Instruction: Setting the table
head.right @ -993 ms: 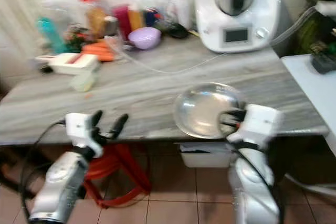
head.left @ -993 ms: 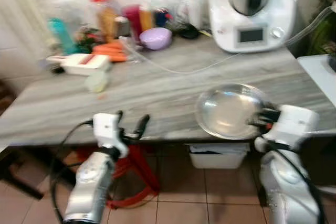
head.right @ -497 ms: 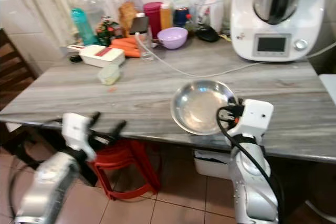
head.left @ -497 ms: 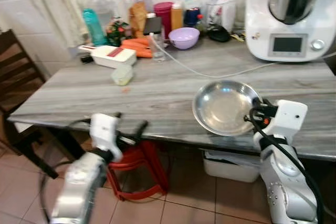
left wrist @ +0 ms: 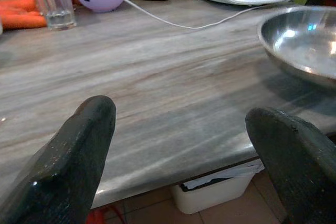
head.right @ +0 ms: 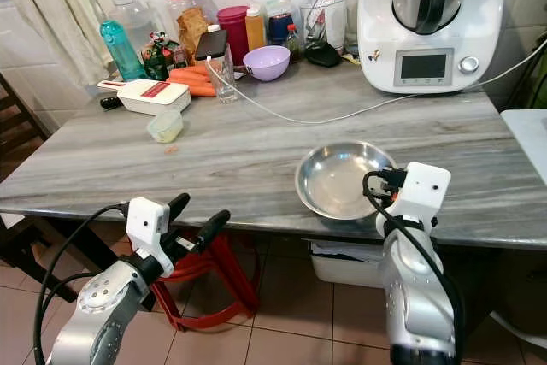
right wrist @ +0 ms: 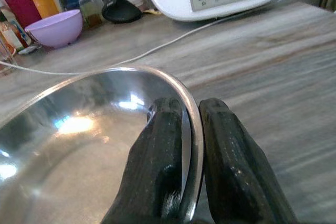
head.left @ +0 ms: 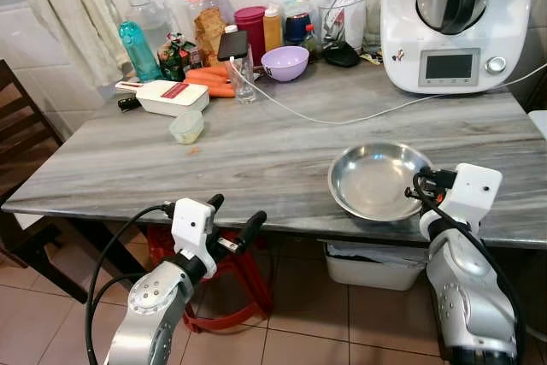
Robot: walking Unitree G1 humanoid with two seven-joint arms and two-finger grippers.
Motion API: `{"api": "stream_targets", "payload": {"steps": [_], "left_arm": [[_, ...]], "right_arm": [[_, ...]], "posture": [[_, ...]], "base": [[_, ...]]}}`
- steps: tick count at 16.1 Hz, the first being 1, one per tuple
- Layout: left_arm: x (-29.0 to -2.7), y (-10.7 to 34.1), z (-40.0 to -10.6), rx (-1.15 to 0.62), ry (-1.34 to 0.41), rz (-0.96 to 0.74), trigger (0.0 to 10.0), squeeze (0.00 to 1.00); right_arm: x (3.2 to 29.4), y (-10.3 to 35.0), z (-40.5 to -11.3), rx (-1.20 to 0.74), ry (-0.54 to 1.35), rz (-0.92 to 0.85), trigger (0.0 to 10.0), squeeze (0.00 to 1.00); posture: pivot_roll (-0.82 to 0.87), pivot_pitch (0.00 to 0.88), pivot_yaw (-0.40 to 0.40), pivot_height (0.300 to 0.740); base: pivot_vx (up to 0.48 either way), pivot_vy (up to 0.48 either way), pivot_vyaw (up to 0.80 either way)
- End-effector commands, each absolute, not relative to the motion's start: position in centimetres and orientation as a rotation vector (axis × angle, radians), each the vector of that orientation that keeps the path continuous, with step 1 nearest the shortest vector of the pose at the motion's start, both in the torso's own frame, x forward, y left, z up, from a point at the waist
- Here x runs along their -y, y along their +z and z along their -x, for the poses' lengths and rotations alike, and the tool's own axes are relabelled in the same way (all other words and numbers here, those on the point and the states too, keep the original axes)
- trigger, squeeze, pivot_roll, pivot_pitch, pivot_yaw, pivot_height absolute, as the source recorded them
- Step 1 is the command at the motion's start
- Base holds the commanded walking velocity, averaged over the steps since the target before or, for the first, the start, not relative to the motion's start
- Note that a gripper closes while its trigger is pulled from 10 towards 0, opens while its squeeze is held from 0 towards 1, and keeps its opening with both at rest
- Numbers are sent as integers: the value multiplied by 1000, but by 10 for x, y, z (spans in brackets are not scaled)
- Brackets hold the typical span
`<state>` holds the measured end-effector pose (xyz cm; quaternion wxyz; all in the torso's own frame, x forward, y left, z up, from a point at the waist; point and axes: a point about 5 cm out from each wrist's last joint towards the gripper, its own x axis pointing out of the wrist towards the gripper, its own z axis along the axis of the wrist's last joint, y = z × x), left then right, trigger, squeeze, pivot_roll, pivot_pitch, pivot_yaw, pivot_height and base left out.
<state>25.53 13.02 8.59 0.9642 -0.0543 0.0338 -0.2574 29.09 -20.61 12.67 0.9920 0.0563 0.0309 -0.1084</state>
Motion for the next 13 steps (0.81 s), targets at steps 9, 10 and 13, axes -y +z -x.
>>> {"api": "stream_targets", "payload": {"steps": [9, 10, 13], "left_arm": [[-125, 91, -256, -57, -679, 118, 10000, 0], [-124, 91, -255, -64, -696, 121, 10000, 0], [-119, 88, -251, -84, -764, 129, 10000, 0]], "right_arm": [[169, 123, -346, -184, -135, -163, 10000, 0], [165, 122, -350, -192, -117, -169, 10000, 0], [158, 119, -355, -208, -87, -164, 10000, 863]], "posture": [[-76, 0, 163, 740], [-76, 0, 164, 740], [-78, 0, 163, 740]], "base": [[0, 0, 0], [0, 0, 0], [0, 0, 0]]}}
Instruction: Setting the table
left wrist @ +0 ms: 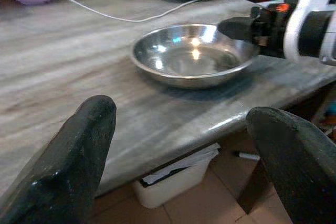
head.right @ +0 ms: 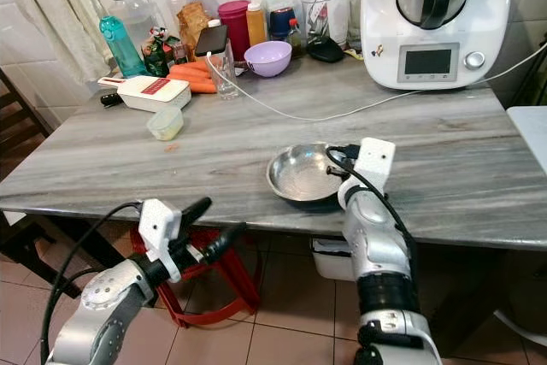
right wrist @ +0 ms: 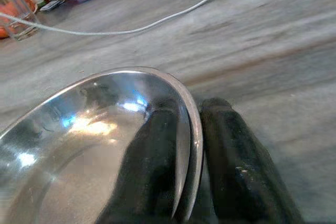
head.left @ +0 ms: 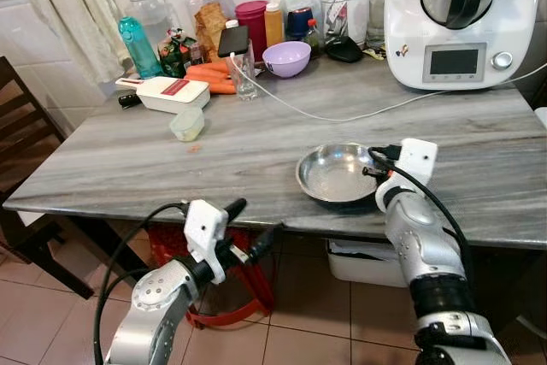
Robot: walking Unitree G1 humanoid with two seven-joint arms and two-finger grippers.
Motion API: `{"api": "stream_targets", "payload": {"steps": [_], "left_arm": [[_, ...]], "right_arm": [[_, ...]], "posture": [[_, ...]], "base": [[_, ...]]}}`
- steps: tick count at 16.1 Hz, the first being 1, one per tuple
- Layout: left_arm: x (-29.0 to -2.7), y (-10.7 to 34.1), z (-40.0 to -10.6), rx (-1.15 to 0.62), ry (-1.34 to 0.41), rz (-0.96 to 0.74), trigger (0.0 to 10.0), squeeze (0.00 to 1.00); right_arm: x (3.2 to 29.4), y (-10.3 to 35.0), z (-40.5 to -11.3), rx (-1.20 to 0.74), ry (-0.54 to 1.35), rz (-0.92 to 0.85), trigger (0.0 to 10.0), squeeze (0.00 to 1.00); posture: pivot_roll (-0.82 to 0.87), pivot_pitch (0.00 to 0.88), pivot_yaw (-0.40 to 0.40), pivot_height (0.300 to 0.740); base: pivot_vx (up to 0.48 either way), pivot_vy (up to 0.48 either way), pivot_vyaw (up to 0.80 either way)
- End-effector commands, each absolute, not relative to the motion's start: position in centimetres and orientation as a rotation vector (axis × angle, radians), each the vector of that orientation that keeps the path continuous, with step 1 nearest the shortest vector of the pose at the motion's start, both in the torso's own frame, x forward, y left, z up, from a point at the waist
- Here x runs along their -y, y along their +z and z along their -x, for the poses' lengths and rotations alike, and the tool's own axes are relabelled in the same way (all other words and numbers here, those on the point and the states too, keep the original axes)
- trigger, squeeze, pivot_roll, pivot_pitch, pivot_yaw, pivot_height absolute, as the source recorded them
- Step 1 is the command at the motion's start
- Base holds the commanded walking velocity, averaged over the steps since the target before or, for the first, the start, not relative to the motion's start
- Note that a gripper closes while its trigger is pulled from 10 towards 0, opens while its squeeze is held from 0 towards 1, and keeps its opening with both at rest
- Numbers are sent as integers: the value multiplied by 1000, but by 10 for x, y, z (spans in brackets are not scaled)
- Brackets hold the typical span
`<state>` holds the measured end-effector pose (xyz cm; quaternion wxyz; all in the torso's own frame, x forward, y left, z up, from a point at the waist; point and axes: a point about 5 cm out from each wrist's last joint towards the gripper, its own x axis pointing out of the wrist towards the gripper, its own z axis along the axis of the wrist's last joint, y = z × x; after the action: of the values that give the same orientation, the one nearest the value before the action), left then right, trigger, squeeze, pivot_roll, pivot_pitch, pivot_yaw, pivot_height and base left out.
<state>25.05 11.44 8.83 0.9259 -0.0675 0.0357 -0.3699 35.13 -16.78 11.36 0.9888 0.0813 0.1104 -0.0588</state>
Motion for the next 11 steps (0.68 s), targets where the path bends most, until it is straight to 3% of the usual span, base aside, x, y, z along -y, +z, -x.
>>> {"api": "stream_targets", "payload": {"steps": [1, 7, 11], "left_arm": [[-118, 87, -250, -88, -768, 130, 10000, 0], [-115, 86, -252, -91, -771, 131, 10000, 0], [-116, 87, -254, -81, -747, 135, 10000, 0]], "right_arm": [[155, 118, -358, -210, -77, -165, 10000, 1000], [155, 116, -358, -194, -67, -172, 10000, 1000], [179, 136, -340, -49, -123, -127, 10000, 1000]], "posture": [[-80, 0, 163, 740], [-82, 0, 158, 740], [-91, 0, 157, 740]], "base": [[0, 0, 0], [0, 0, 0], [0, 0, 0]]}}
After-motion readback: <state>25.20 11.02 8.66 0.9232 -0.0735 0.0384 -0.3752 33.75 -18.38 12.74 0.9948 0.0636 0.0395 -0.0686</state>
